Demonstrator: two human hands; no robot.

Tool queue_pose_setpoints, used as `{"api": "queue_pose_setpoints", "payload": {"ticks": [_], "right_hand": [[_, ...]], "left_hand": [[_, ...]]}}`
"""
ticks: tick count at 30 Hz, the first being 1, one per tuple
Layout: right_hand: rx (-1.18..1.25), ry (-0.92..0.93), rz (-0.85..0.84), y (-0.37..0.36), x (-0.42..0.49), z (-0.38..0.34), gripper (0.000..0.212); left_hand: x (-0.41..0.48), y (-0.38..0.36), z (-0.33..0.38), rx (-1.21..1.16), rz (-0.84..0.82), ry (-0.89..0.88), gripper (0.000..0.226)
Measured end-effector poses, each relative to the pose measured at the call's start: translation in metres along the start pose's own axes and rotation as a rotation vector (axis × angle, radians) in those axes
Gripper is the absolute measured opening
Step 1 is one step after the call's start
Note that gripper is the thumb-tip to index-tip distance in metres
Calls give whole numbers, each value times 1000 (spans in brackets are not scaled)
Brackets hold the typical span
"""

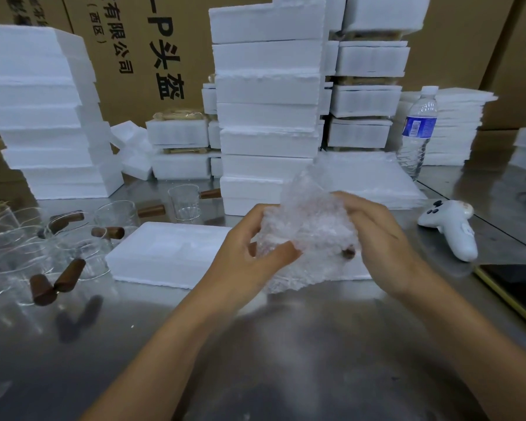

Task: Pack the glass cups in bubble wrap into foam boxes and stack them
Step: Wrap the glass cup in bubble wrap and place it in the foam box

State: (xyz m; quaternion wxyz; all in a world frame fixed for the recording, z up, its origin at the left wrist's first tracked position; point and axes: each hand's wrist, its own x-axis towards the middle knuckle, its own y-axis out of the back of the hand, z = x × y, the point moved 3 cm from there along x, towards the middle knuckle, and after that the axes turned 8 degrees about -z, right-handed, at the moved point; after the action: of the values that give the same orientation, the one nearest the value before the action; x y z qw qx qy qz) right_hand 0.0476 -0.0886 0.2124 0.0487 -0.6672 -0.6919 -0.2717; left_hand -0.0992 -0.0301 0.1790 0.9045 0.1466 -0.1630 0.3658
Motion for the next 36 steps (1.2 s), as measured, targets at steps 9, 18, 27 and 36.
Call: {"api": "queue_pose_setpoints", "payload": {"ticks": [9,18,27,36], "right_hand": [[-264,81,44,-5,-1,1,21],[91,-14,290,0,-2,2,20],[-170,-37,5,0,0,7,14],[-80,-44,105,5,3,12,31]], "left_hand": [[0,8,-1,136,121,31,21],[-3,-4,1,98,17,11,65],[-5,-7,6,170,-8,-30,48],[-5,-1,2,141,13,29,39]]}}
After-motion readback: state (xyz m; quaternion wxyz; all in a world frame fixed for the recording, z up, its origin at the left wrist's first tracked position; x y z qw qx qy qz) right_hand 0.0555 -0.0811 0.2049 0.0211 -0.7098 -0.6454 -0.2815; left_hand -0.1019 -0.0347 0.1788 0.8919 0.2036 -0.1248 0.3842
